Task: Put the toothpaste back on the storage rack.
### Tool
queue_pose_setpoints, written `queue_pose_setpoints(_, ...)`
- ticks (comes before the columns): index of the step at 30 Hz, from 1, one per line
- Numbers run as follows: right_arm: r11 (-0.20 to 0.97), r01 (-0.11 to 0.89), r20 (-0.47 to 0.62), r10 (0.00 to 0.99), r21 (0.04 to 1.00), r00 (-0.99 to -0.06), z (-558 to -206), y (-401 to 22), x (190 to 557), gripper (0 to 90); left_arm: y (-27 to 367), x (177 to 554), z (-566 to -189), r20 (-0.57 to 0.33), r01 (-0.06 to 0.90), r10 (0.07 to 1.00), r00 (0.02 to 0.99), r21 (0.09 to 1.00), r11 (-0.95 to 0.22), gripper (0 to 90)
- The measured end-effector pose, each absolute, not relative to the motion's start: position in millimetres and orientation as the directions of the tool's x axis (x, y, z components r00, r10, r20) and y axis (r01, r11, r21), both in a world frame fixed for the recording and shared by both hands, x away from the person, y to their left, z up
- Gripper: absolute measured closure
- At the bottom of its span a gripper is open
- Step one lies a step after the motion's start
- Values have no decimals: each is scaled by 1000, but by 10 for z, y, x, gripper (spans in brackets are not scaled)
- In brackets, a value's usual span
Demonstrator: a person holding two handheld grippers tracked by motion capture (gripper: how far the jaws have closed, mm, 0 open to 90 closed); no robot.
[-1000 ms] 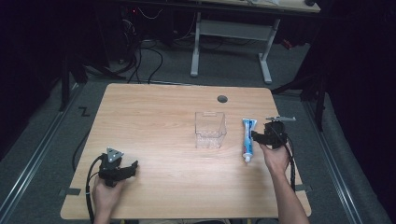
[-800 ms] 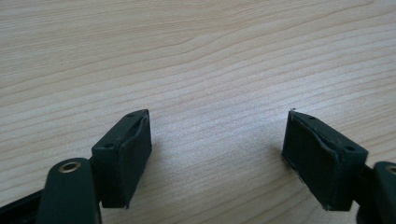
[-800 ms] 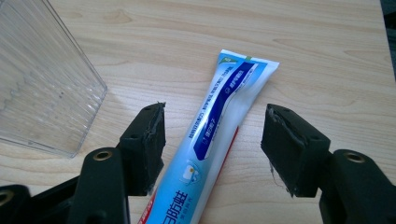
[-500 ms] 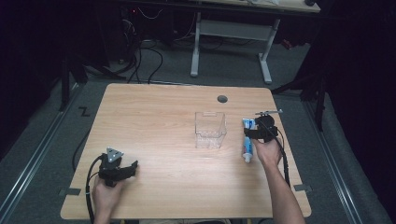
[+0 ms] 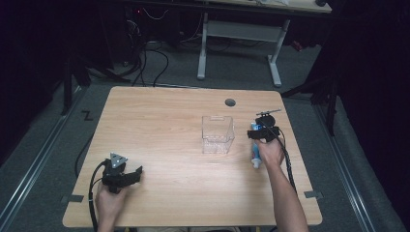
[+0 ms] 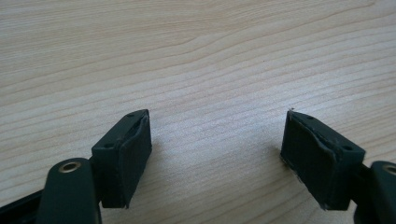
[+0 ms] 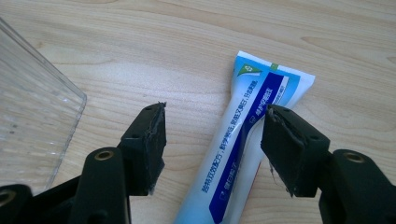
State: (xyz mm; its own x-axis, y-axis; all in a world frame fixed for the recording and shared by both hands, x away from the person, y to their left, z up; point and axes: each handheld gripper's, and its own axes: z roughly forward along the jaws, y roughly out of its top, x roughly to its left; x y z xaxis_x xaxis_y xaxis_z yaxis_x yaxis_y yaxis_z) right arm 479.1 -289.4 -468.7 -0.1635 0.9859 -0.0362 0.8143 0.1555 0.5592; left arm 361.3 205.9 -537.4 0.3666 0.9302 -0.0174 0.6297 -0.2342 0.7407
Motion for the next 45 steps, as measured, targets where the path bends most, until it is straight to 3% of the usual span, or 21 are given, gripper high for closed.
queue_pose_setpoints(24, 153, 878, -105, 987, 454, -118, -4901, -2906, 4933, 427, 2059, 3613, -5374, -17, 631, 930, 366, 740, -235, 245)
queue_pose_setpoints(45, 125, 902, -87, 991, 414, -98, -4980, -2967, 4973, 466, 2062, 3614, -5373, -17, 631, 930, 367, 739, -236, 245)
